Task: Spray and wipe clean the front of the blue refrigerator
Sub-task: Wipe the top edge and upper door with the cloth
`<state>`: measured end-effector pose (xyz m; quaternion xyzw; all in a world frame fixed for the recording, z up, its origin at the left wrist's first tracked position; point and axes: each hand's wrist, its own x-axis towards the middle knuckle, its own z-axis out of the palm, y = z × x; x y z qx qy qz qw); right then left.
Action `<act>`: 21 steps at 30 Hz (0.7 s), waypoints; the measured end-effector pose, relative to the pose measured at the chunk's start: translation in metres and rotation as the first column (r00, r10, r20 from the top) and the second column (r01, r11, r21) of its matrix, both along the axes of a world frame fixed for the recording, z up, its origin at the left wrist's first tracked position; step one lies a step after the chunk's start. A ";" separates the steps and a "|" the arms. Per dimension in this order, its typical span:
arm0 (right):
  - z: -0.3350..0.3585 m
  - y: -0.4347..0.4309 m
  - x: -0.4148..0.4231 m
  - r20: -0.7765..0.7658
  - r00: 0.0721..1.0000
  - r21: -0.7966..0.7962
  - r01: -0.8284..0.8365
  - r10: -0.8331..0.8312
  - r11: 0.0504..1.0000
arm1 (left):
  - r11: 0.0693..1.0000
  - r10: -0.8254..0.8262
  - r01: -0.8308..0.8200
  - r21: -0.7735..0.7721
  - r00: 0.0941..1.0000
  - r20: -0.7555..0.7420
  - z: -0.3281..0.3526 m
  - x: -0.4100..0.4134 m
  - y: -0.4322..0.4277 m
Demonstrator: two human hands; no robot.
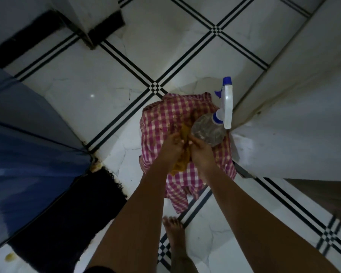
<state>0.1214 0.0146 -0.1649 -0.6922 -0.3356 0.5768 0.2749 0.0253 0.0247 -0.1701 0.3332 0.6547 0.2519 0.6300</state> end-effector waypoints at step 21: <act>0.003 -0.012 -0.003 0.026 1.000 0.128 0.002 -0.006 0.992 | 0.964 0.263 -0.265 -0.028 0.963 -0.059 0.004 -0.003 0.003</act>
